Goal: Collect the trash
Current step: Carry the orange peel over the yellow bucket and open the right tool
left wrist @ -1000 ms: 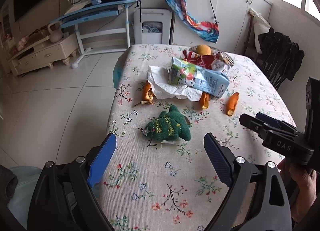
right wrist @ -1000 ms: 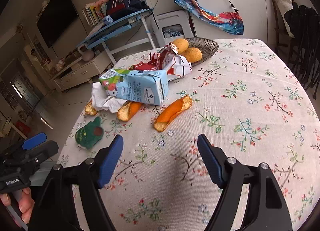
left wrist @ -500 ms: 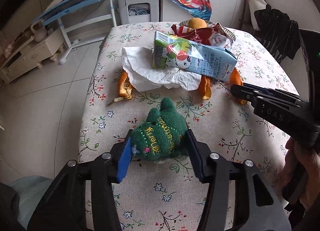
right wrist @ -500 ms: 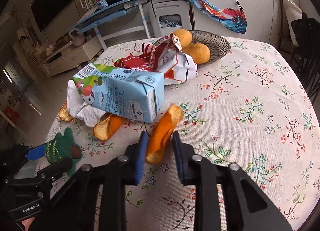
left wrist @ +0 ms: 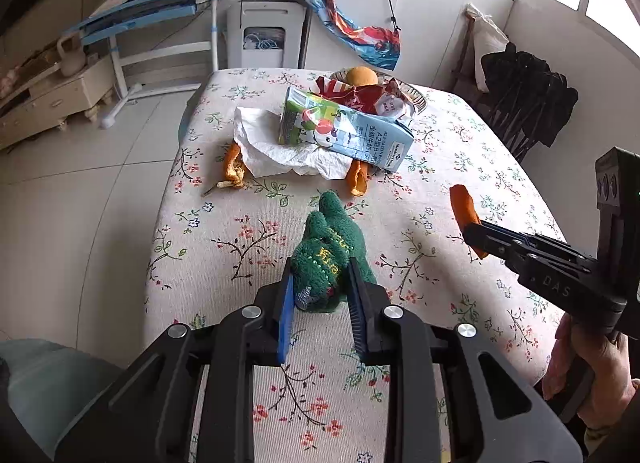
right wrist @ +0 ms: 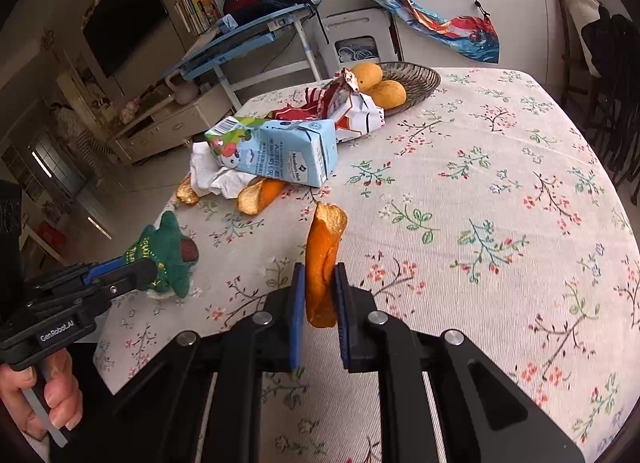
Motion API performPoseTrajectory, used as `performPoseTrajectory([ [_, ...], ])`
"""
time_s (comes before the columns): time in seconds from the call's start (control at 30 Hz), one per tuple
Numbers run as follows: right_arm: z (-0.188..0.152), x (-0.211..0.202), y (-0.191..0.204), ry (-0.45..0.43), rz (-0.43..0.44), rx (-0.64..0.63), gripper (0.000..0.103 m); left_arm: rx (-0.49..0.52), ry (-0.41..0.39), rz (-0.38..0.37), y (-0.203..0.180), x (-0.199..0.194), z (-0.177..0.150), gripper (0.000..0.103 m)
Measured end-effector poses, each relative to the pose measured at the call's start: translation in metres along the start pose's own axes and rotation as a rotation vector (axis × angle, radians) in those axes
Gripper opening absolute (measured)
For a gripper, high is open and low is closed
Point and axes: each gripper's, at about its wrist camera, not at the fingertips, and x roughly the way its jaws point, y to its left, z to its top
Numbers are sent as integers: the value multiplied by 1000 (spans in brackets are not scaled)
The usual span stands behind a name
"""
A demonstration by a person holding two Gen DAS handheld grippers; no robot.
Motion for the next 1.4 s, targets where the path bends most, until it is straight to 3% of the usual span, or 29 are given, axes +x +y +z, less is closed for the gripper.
performPoseTrajectory([
  [0.47, -46, -62, 40, -35, 111, -64, 15, -3, -97, 77, -13, -62, -48, 23],
  [0.9, -124, -92, 63, 109, 163, -123, 15, 31, -149, 65, -35, -108, -76, 23],
  [1.13, -154, -89, 70, 207, 164, -140, 16, 50, -166, 66, -44, -127, -88, 23],
  [1.23, -169, -83, 71, 273, 154, -142, 22, 56, -163, 65, -47, -131, -94, 23],
  [1.27, -172, -81, 70, 294, 151, -139, 38, 57, -162, 65, -48, -133, -96, 23],
  [1.3, -175, -80, 70, 307, 144, -141, 42, 59, -159, 64, -49, -134, -98, 23],
  [1.4, -176, -86, 71, 275, 131, -141, 43, 66, -150, 62, -52, -137, -105, 23],
])
